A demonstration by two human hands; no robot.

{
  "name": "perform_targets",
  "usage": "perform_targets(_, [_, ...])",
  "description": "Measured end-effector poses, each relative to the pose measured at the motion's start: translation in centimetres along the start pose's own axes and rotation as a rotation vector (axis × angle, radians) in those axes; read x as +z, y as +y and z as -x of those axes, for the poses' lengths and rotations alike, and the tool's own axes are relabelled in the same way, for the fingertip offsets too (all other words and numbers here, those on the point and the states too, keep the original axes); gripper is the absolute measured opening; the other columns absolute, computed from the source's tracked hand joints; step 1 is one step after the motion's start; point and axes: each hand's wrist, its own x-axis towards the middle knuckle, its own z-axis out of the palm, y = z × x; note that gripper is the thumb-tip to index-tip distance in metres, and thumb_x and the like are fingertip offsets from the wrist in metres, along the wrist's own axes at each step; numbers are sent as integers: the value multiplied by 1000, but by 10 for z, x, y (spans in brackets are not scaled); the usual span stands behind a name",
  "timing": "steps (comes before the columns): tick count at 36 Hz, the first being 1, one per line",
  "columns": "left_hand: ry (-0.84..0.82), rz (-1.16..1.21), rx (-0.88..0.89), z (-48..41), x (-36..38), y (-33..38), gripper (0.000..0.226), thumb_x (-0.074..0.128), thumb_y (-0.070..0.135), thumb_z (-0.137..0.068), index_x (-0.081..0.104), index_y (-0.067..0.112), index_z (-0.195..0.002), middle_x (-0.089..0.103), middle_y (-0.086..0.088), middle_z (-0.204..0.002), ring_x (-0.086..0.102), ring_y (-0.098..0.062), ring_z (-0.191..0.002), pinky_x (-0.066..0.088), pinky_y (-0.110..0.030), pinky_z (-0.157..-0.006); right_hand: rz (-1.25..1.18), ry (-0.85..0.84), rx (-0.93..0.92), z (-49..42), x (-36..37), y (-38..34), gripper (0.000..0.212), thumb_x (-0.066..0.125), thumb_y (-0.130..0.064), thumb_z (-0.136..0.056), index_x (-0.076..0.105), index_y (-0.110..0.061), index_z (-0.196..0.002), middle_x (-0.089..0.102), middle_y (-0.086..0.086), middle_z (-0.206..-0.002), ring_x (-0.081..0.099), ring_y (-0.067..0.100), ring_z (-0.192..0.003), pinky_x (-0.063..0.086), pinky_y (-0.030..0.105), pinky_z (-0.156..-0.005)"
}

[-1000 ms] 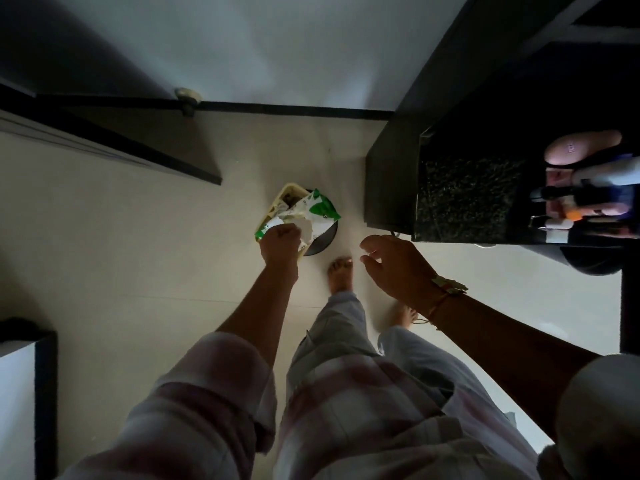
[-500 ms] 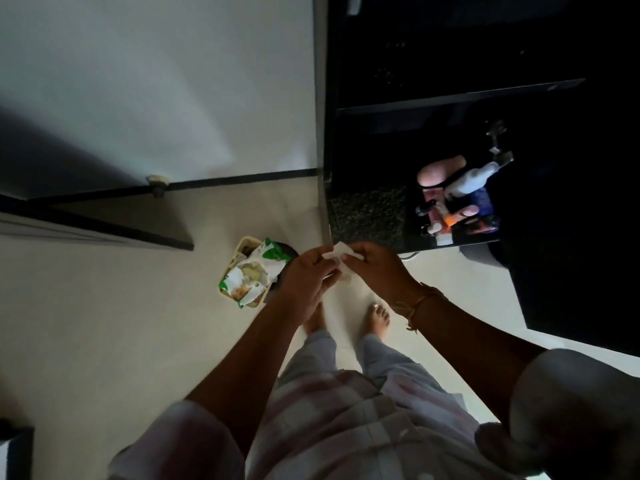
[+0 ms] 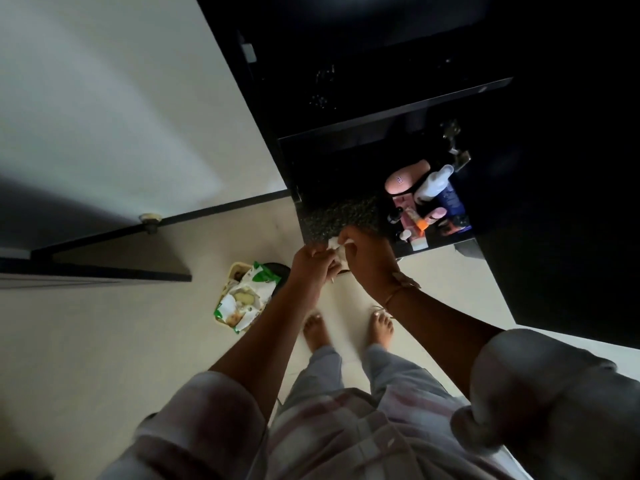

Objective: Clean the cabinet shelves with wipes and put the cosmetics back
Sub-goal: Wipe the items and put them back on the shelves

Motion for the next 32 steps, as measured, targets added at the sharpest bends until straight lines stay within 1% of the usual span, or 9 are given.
perform_targets(2, [47, -243, 88, -7, -1, 2, 10, 61, 6, -88, 63, 16, -86, 67, -11, -98, 64, -24, -96, 53, -39, -90, 35, 35, 42, -9, 1, -1, 17, 55, -7, -85, 68, -15, -92, 68, 8, -93, 63, 24, -81, 47, 26, -66])
perform_targets(5, [87, -731, 249, -16, -3, 9, 31, 59, 17, -91, 57, 15, -122, 62, -7, -122, 62, -19, -102, 50, -31, -85, 60, -19, 135, -27, 1, -3, 25, 50, -16, -92, 66, -20, -111, 64, 4, -115, 62, 24, -103, 51, 36, -87])
perform_targets(7, [83, -991, 379, -23, -5, 15, 46, 60, 21, -92, 48, 14, -136, 55, -8, -132, 56, -22, -114, 43, -28, -91, 319, -108, 66, -39, 4, -2, 34, 45, -10, -95, 54, -11, -127, 48, 9, -138, 56, 29, -115, 49, 40, -94])
perform_targets(11, [-16, -1241, 458, -41, -8, 23, 64, 62, 21, -91, 31, 14, -147, 42, -9, -147, 44, -25, -133, 38, -34, -106, 522, -34, -8, -59, 23, 11, 50, 32, -3, -93, 34, 4, -142, 22, 25, -153, 37, 36, -137, 42, 41, -108])
perform_targets(14, [-66, -1389, 447, -56, -10, 25, 70, 63, 24, -90, 25, 18, -149, 38, -10, -149, 44, -29, -132, 42, -42, -107, 576, -50, 45, -72, 35, 18, 60, 18, -1, -89, 12, 10, -147, 8, 32, -155, 16, 42, -145, 29, 47, -116])
perform_targets(17, [-116, -1514, 416, -66, -12, 27, 71, 62, 26, -90, 23, 17, -149, 34, -12, -151, 45, -31, -131, 44, -46, -103, 579, -59, 116, -85, 39, 22, 59, 29, -1, -97, 1, 8, -148, 3, 33, -155, 10, 44, -145, 23, 48, -118])
perform_targets(22, [-194, -1615, 372, -77, -16, 23, 73, 65, 24, -89, 23, 11, -148, 27, -13, -155, 42, -33, -134, 43, -46, -104, 558, -154, 215, -98, 47, 36, 61, 36, -2, -98, 5, 6, -149, 1, 36, -154, 2, 48, -144, 15, 54, -118])
perform_targets(28, [-263, -1667, 367, -80, -15, 25, 82, 63, 23, -91, 10, 8, -153, 6, -14, -161, 23, -32, -144, 33, -42, -113, 606, -181, 220, -92, 51, 36, 65, 43, 2, -96, 6, 8, -148, 3, 40, -151, 7, 55, -141, 24, 60, -113])
perform_targets(32, [-282, -1693, 360, -81, -17, 25, 79, 60, 19, -92, 11, 13, -154, 1, -13, -161, 22, -31, -145, 34, -42, -110, 649, -201, 230, -70, 66, 32, 54, 28, 1, -98, 7, 10, -147, 9, 42, -149, 12, 55, -140, 28, 55, -114])
